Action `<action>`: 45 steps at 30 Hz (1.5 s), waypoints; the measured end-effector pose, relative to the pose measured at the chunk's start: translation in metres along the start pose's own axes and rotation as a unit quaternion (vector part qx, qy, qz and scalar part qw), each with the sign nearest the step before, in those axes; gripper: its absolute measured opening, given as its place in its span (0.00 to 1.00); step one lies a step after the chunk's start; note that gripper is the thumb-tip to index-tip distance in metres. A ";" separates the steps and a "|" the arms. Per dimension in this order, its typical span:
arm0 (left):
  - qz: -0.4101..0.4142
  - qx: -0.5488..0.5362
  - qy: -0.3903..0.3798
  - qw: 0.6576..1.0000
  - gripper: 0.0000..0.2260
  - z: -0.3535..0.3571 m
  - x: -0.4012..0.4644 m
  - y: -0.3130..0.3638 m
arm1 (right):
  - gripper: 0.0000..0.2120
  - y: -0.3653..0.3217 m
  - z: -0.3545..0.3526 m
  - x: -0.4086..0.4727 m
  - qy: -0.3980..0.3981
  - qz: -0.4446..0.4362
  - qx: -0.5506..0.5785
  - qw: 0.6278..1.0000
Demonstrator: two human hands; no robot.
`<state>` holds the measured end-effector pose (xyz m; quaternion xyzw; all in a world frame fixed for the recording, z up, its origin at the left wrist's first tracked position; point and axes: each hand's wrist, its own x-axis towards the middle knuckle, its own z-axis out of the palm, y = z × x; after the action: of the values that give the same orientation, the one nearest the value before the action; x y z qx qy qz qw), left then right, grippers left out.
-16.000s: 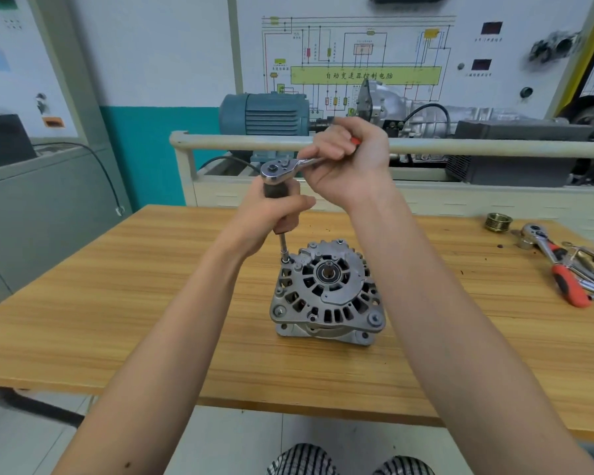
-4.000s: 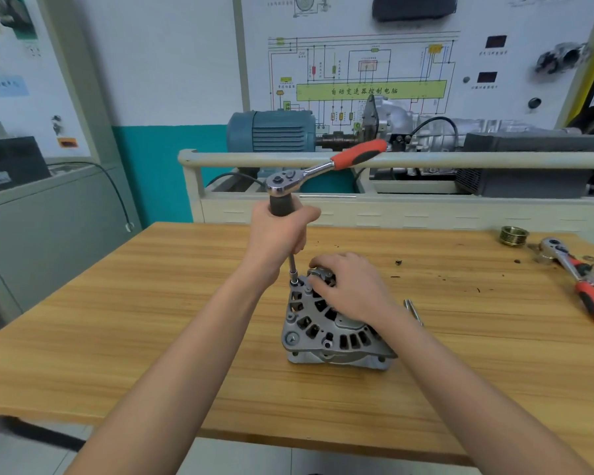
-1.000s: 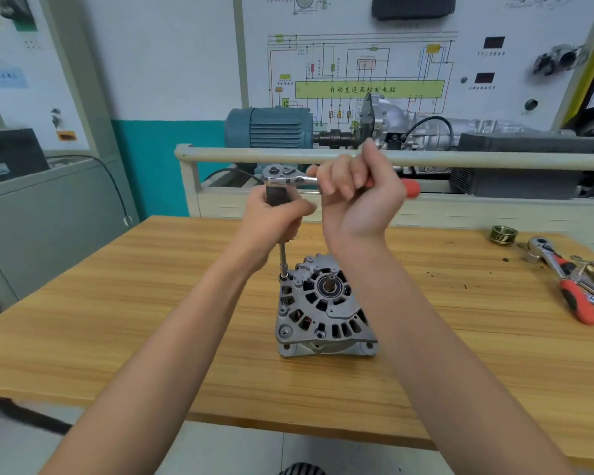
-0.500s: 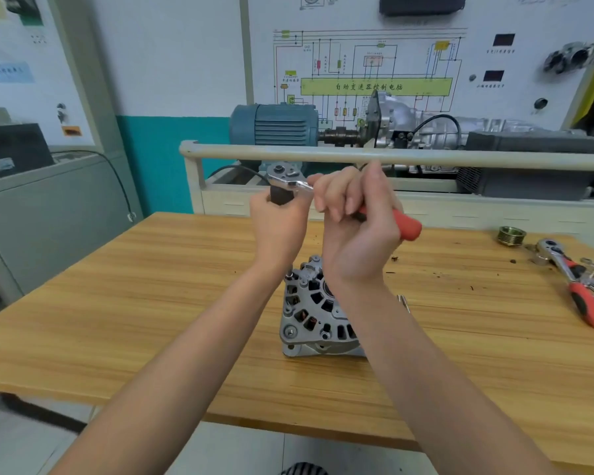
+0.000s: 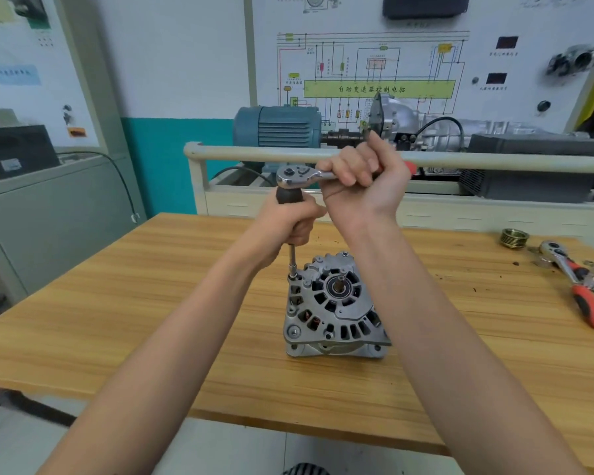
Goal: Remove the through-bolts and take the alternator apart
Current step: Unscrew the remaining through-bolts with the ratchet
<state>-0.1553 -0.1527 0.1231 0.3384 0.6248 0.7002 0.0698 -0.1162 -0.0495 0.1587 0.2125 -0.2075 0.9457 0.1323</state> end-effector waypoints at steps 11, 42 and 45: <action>0.073 0.022 0.225 0.971 0.04 0.016 -0.003 -0.008 | 0.22 0.019 0.006 -0.035 -0.069 -0.211 -0.175 0.959; -0.003 0.032 0.044 0.999 0.18 0.003 -0.006 0.003 | 0.25 0.001 0.010 -0.017 0.029 -0.032 0.018 0.999; 0.007 0.048 0.218 0.975 0.10 0.017 -0.002 0.001 | 0.22 0.020 0.008 -0.039 -0.027 -0.165 -0.090 0.982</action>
<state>-0.1439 -0.1394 0.1230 0.1848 0.6552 0.7269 -0.0898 -0.0864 -0.0766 0.1406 0.2562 -0.2571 0.8822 0.2998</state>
